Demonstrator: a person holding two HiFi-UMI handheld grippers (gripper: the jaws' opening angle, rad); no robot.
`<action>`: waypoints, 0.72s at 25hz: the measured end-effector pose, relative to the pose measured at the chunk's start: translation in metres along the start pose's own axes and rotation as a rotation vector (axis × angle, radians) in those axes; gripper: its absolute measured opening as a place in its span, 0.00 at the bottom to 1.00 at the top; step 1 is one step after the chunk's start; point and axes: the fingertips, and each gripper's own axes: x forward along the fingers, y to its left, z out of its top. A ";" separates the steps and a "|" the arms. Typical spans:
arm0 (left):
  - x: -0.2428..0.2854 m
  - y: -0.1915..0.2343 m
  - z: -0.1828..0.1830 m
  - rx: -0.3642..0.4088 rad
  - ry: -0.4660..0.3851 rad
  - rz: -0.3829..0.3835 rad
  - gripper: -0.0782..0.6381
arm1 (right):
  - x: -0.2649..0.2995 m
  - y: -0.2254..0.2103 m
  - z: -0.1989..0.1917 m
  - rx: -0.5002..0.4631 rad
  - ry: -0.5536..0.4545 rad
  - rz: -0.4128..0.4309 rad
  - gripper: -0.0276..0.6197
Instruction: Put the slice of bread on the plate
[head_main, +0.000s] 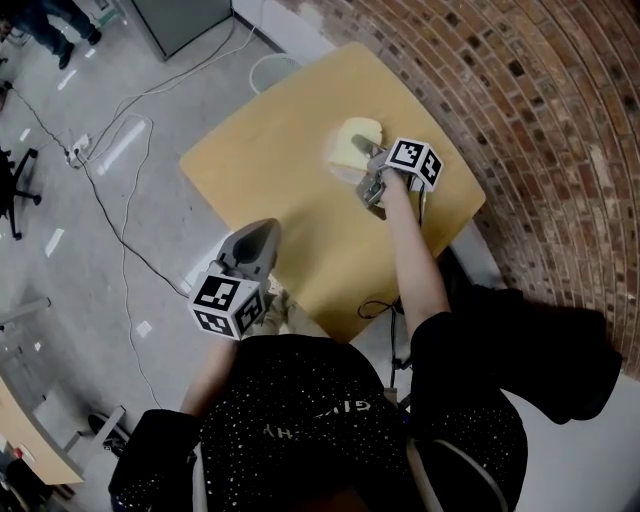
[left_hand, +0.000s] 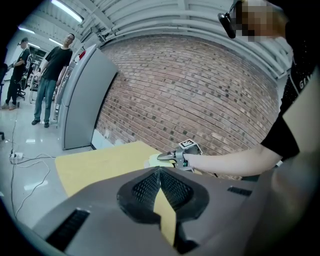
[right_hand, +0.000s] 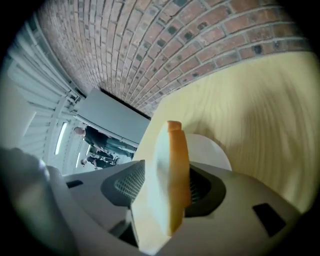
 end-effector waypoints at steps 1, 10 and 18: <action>0.000 0.000 0.000 0.001 -0.001 -0.001 0.12 | -0.001 0.001 -0.001 -0.029 0.002 -0.014 0.37; 0.000 -0.010 0.000 0.001 -0.006 -0.024 0.12 | -0.017 0.002 -0.011 -0.511 0.004 -0.295 0.50; -0.008 -0.015 -0.003 0.012 -0.005 -0.044 0.12 | -0.045 -0.009 -0.026 -0.583 -0.014 -0.363 0.52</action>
